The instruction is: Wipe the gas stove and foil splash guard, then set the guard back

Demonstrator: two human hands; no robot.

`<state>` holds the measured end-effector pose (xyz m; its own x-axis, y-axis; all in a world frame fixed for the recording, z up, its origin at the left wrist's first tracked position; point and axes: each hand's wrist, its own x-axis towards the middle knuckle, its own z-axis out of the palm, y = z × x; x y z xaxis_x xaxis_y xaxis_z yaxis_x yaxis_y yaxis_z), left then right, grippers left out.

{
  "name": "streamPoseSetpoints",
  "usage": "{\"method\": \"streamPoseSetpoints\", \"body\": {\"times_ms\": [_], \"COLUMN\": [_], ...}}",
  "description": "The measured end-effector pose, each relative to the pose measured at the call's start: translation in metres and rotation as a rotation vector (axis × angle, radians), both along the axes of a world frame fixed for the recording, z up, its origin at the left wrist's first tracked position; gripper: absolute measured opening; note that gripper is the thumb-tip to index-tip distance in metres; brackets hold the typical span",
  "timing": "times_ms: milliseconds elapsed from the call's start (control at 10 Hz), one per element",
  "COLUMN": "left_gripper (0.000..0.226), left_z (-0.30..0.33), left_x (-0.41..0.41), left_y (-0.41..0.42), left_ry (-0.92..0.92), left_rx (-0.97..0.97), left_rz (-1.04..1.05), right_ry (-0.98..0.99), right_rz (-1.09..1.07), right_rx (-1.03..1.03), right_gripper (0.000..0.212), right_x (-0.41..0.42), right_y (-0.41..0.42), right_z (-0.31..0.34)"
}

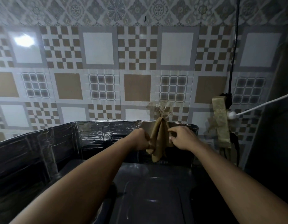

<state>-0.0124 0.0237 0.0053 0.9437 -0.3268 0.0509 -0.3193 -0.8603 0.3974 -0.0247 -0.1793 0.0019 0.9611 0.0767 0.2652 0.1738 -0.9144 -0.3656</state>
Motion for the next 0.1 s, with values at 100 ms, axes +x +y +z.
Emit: {"method": "streamPoseSetpoints", "body": {"times_ms": [100], "left_gripper": [0.031], "left_z": [0.0015], "left_x": [-0.0234], "left_y": [0.0104], "left_ry": [0.011], "left_rx": [0.011], "left_rz": [0.019], "right_ry": [0.051], "right_rz": [-0.007], "right_rx": [0.021], "right_gripper": [0.047], "right_x": [-0.0194], "right_y": [0.0048], "right_z": [0.0064]}}
